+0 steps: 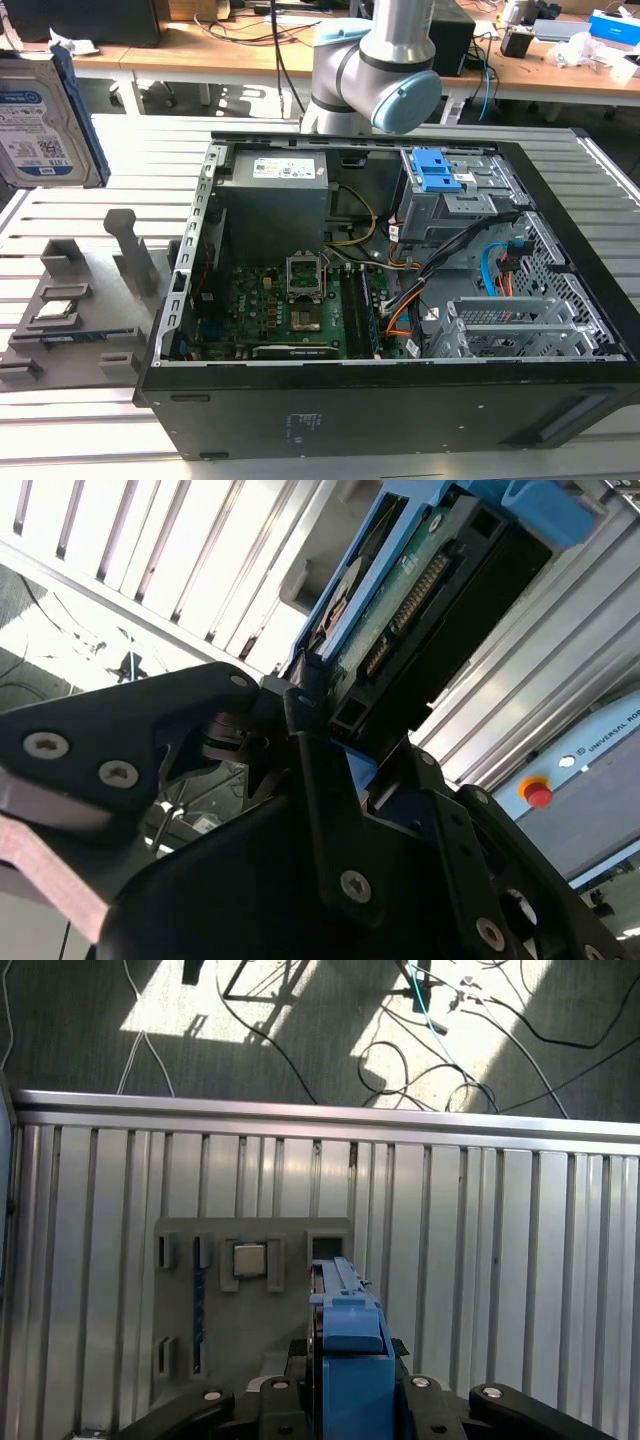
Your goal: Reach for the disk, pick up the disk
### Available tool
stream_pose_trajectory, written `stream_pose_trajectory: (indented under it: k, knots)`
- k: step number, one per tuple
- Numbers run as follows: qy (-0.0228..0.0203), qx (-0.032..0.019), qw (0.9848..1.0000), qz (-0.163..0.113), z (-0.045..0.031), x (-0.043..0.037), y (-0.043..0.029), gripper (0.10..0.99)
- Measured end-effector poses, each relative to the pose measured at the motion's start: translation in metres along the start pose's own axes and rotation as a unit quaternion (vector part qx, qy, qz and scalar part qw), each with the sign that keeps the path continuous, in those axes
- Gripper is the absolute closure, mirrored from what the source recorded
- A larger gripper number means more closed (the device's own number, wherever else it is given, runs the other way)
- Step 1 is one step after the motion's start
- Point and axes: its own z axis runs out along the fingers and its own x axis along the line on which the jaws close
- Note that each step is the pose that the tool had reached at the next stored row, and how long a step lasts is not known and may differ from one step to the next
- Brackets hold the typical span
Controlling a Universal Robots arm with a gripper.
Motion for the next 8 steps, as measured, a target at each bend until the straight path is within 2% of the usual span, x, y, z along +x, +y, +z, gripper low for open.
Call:
stream_pose_trajectory:
  k: [8]
  knots:
    - [0.0000,-0.0001,1.0000,0.000,-0.0209,0.0000,0.0003,0.718]
